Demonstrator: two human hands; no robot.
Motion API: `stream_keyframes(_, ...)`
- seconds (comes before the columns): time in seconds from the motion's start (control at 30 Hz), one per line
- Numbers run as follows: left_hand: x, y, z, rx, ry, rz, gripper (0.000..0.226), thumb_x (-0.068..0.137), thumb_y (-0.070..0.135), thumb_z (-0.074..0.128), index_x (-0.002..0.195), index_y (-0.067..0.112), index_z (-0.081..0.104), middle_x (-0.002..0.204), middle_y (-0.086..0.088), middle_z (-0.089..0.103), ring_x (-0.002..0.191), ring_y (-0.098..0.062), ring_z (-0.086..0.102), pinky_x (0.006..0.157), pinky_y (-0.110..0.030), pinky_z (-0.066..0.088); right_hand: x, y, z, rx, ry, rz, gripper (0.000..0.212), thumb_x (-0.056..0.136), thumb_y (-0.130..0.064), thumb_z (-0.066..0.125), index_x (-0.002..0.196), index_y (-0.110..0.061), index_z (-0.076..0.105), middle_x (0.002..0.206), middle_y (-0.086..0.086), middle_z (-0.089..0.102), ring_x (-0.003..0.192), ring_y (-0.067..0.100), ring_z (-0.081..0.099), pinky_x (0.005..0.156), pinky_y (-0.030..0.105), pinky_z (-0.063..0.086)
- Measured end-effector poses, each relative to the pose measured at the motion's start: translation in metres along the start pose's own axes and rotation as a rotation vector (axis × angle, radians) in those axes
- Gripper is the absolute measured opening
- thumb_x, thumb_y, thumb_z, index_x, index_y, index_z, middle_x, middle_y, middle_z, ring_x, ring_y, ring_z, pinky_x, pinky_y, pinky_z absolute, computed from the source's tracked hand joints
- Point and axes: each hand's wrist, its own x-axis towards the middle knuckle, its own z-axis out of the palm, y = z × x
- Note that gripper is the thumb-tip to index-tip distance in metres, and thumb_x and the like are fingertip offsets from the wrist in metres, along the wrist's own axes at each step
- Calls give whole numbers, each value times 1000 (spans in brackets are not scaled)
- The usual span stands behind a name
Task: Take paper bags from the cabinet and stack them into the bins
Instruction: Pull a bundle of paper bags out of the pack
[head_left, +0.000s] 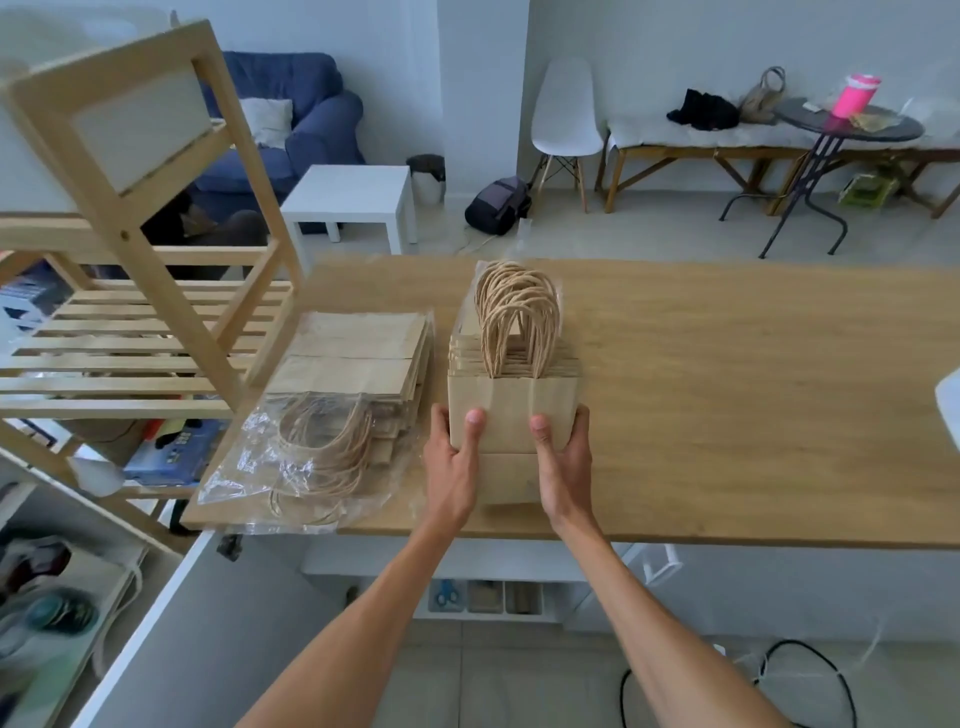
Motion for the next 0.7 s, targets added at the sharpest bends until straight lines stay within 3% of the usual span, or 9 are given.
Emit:
stream_keyframes(0.1, 8, 32, 0, 5, 41, 41, 72, 68, 90, 48, 110, 32, 52, 103, 11, 69, 87, 7, 68, 72, -15, 54, 16, -27, 5, 15, -14, -36, 55, 79, -65, 66, 120, -31, 52, 110, -18, 68, 92, -17, 65, 76, 3, 47)
stream_keyframes(0.17, 15, 57, -4, 0, 51, 71, 72, 73, 82, 52, 117, 24, 52, 104, 10, 69, 90, 5, 68, 72, -14, 54, 28, -48, 11, 17, -20, -58, 53, 79, -65, 67, 119, -33, 55, 108, -19, 70, 92, -14, 66, 79, 8, 51)
stream_keyframes(0.23, 23, 81, -10, -10, 57, 91, 70, 74, 75, 55, 119, 21, 53, 108, 4, 68, 97, -8, 70, 73, -20, 57, 39, -71, 18, 26, -37, -76, 50, 75, -69, 67, 112, -36, 57, 103, -17, 72, 90, -9, 69, 80, 16, 55)
stream_keyframes(0.37, 37, 132, -21, -2, 76, 138, 51, 82, 68, 63, 113, 27, 54, 107, 3, 68, 96, -11, 69, 70, -21, 58, 54, -121, 33, 54, -119, -90, 43, 81, -67, 71, 106, -35, 57, 104, -16, 71, 91, -4, 69, 78, 18, 57)
stream_keyframes(0.5, 52, 171, -34, -8, 121, 147, 42, 91, 46, 62, 118, 14, 53, 104, 2, 66, 88, -4, 66, 60, -12, 54, 75, -160, 42, 60, -361, 38, 69, 76, -78, 66, 125, -31, 58, 117, -7, 72, 104, 10, 71, 83, 28, 58)
stream_keyframes(0.6, 61, 188, -49, -25, 121, 152, 42, 89, 51, 61, 116, 20, 53, 106, 0, 68, 88, -8, 69, 61, -16, 55, 96, -184, 42, 54, -613, 109, 79, 76, -68, 77, 137, -22, 58, 124, 4, 74, 113, 25, 72, 97, 48, 58)
stream_keyframes(0.7, 70, 203, -63, 14, 115, 184, 46, 86, 53, 61, 119, 21, 53, 107, -1, 68, 84, -5, 70, 61, -18, 56, 111, -204, 47, 78, -774, 85, 70, 77, -47, 85, 135, -14, 63, 124, 12, 75, 115, 35, 71, 104, 57, 53)
